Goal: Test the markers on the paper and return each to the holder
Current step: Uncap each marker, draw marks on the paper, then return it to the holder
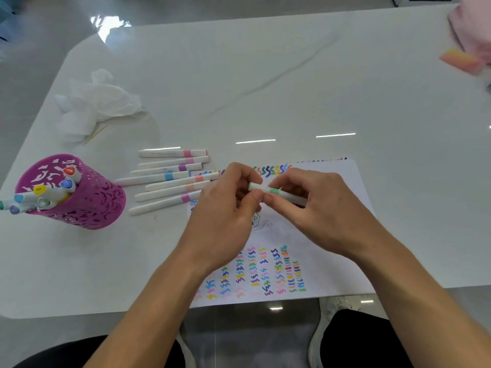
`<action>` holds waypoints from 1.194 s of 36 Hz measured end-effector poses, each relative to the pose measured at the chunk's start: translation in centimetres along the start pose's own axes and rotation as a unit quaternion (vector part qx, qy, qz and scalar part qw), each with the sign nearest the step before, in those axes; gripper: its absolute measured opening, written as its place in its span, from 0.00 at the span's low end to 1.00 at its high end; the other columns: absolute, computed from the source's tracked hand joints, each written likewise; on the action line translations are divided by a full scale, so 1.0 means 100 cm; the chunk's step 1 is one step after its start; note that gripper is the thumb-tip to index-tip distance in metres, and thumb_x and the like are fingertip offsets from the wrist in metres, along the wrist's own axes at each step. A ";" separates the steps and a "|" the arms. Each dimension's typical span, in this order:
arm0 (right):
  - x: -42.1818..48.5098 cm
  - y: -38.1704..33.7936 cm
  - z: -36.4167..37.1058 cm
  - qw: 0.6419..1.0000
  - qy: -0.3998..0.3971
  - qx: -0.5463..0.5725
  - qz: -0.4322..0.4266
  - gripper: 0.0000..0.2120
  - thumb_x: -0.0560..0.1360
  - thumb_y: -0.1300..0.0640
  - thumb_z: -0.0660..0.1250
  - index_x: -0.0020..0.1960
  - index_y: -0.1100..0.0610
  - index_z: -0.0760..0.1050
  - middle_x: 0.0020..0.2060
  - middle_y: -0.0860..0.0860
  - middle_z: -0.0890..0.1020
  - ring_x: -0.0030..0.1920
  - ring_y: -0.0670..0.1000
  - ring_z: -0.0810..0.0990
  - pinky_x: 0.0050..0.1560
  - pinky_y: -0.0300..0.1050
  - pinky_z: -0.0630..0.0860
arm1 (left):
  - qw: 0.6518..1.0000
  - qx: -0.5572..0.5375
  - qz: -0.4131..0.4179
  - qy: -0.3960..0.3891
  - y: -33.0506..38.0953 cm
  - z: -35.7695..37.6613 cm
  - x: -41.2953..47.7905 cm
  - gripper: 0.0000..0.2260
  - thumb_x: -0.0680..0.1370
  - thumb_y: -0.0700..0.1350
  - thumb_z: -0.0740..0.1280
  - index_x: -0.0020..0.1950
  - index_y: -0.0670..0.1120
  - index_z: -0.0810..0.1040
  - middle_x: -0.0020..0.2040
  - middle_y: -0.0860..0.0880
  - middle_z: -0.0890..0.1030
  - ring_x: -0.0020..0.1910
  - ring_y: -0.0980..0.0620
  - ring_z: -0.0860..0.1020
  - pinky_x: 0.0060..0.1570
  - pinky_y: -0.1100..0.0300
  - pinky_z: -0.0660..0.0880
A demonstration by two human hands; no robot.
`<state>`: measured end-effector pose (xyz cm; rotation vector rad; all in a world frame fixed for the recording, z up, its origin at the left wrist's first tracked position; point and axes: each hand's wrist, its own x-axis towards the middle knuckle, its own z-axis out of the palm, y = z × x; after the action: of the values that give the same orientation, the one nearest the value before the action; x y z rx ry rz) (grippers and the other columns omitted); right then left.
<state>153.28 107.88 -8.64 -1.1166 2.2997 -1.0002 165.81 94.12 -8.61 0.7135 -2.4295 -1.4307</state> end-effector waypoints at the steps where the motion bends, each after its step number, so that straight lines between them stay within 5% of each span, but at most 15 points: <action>1: 0.000 -0.001 0.000 1.000 -0.005 -0.022 -0.001 0.14 0.77 0.38 0.68 0.48 0.48 0.82 0.37 0.43 0.83 0.40 0.45 0.81 0.41 0.42 0.77 | 1.000 -0.004 0.000 -0.003 0.000 0.000 -0.001 0.06 0.82 0.44 0.65 0.55 0.56 0.74 0.44 0.55 0.83 0.45 0.55 0.83 0.48 0.50 0.81; 4: -0.002 -0.002 0.002 0.998 -0.019 -0.065 -0.009 0.19 0.78 0.37 0.63 0.42 0.52 0.79 0.34 0.46 0.81 0.37 0.48 0.78 0.39 0.48 0.74 | 1.000 -0.006 0.002 -0.015 -0.002 -0.001 -0.002 0.04 0.83 0.47 0.63 0.55 0.56 0.74 0.43 0.56 0.83 0.42 0.58 0.83 0.47 0.51 0.81; 8: -0.004 -0.004 0.002 0.993 -0.038 -0.109 -0.030 0.16 0.82 0.41 0.64 0.43 0.52 0.78 0.35 0.45 0.78 0.36 0.47 0.75 0.38 0.46 0.70 | 0.999 0.042 0.011 -0.033 -0.002 0.000 -0.003 0.08 0.83 0.51 0.61 0.56 0.57 0.79 0.41 0.60 0.82 0.41 0.62 0.82 0.42 0.63 0.79; 14: -0.005 -0.012 0.000 0.987 -0.058 -0.147 -0.041 0.16 0.83 0.40 0.60 0.42 0.49 0.72 0.31 0.44 0.73 0.33 0.46 0.73 0.34 0.45 0.64 | 0.999 0.030 -0.004 -0.019 0.000 -0.004 -0.003 0.09 0.83 0.49 0.63 0.49 0.55 0.82 0.39 0.59 0.82 0.38 0.60 0.81 0.38 0.67 0.77; 30: -0.004 -0.003 0.007 0.993 -0.047 -0.104 -0.032 0.25 0.82 0.43 0.64 0.32 0.51 0.62 0.23 0.47 0.67 0.26 0.50 0.67 0.29 0.44 0.62 | 0.999 -0.024 -0.041 0.022 0.004 0.004 -0.004 0.10 0.82 0.44 0.65 0.49 0.52 0.86 0.33 0.58 0.81 0.35 0.61 0.79 0.35 0.72 0.73; 43: -0.007 0.003 0.007 0.995 -0.049 -0.091 -0.001 0.25 0.82 0.40 0.63 0.31 0.52 0.65 0.24 0.47 0.69 0.27 0.50 0.68 0.30 0.44 0.64 | 0.998 -0.028 -0.040 0.025 0.007 0.010 -0.003 0.12 0.82 0.43 0.65 0.46 0.54 0.86 0.33 0.59 0.82 0.35 0.62 0.79 0.34 0.72 0.73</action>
<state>153.93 108.25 -9.33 -1.2105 2.3481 -0.7300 165.38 95.34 -8.47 0.8317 -2.3382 -1.4864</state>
